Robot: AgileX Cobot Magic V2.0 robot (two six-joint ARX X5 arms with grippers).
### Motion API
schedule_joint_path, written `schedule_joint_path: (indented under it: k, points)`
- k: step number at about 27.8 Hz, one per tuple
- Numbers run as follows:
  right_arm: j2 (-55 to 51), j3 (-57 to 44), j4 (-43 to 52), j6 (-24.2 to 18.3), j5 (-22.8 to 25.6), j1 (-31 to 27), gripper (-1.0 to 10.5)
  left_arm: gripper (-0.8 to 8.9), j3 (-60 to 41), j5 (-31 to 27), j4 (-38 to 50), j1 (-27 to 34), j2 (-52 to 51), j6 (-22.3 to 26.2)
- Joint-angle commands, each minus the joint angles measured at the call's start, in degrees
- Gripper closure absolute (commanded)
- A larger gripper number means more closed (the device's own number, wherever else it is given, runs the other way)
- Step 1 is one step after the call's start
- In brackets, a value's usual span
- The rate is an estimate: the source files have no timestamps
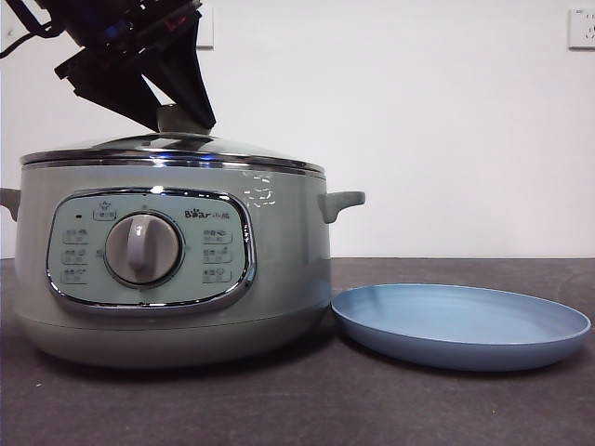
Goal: Take the pumpkin out from the steamer,put the pumpkin in the blue plate,close the lid
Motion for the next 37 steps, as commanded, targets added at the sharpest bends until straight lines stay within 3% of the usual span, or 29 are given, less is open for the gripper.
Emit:
schedule_joint_path:
  k: [1,12,18,29,35,37]
  points:
    - [0.0,0.2,-0.9,-0.5,0.1,0.1,5.1,8.22,0.5,-0.5,0.7,-0.2,0.3,1.1]
    - [0.0,0.2,-1.7,-0.3,-0.4,0.8,5.1,8.22,7.8,-0.5,-0.5,-0.2,-3.1,1.2]
    - [2.0,0.2,-0.3,-0.6,-4.5,3.0,5.1,8.22,11.8,-1.0,-3.5,-0.2,-6.6,1.2]
    - [13.2,1.2,7.1,-0.7,-4.1,17.2,5.1,8.22,12.0,-14.3,-9.7,-0.1,-17.8,2.5]
    - [24.0,9.1,6.1,-2.4,-2.1,25.0,4.9,8.22,12.0,-22.6,-13.5,-0.1,-24.5,2.7]
    - [27.9,13.2,4.6,-4.0,0.2,27.6,4.3,8.22,12.0,-24.7,-14.4,-0.1,-26.6,2.7]
